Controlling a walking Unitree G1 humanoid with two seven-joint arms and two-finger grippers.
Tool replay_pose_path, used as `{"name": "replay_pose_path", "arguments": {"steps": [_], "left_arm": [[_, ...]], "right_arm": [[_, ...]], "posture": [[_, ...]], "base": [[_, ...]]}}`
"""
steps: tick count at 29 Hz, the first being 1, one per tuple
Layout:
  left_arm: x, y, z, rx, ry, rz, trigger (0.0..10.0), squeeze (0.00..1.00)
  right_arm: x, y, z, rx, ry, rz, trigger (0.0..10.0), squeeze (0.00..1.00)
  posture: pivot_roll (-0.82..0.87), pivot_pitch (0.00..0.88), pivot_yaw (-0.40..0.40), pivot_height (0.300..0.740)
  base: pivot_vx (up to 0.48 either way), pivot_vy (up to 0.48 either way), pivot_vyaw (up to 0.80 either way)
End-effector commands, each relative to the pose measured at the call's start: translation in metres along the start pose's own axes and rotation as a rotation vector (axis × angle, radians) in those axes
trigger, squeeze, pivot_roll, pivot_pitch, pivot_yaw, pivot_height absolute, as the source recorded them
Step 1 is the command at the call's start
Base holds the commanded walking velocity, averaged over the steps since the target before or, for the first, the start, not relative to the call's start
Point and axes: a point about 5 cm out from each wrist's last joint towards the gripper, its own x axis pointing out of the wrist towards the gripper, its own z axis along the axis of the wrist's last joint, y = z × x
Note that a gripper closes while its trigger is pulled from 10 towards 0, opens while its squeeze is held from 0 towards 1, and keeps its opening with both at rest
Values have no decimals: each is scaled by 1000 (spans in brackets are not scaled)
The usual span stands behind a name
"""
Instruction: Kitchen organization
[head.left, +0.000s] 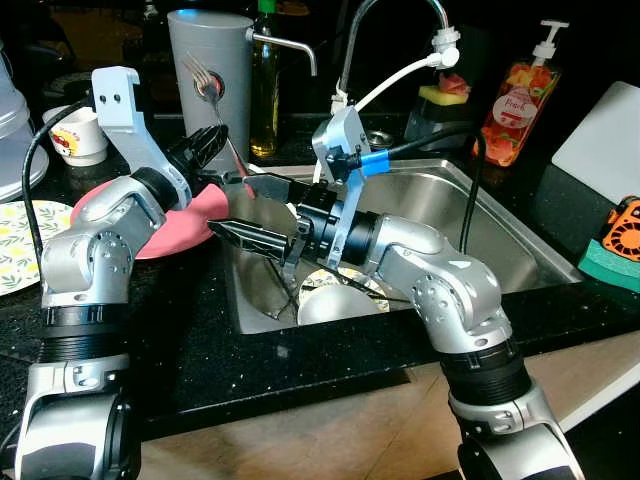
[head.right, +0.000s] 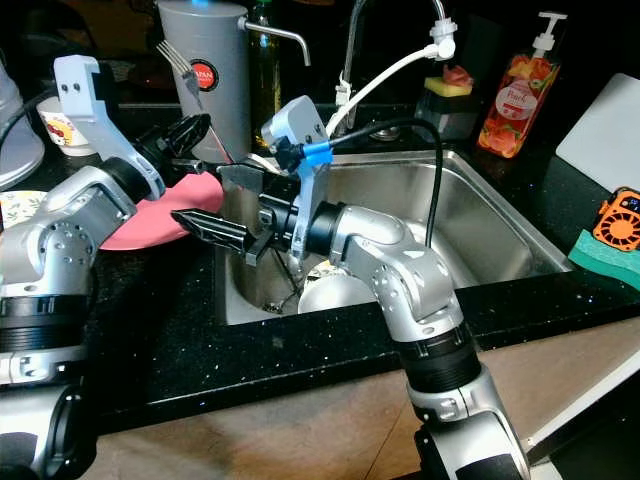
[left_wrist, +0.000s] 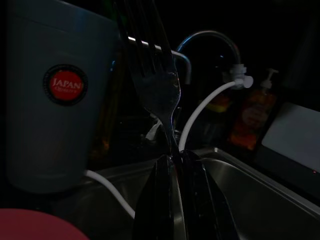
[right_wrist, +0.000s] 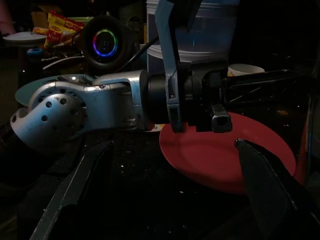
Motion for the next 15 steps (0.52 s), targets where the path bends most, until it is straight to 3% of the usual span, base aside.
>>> {"name": "replay_pose_path", "arguments": {"steps": [1, 15], "left_arm": [[3, -10, 6, 12, -16, -48, 0, 0], [6, -41, 2, -52, -11, -170, 0, 0]], "right_arm": [[1, 1, -1, -17, 8, 4, 10000, 0], [5, -10, -17, 4, 48, -136, 10000, 0]], "posture": [[-17, 89, -53, 740], [-16, 88, -51, 740]], "base": [[0, 0, 0], [0, 0, 0]]}}
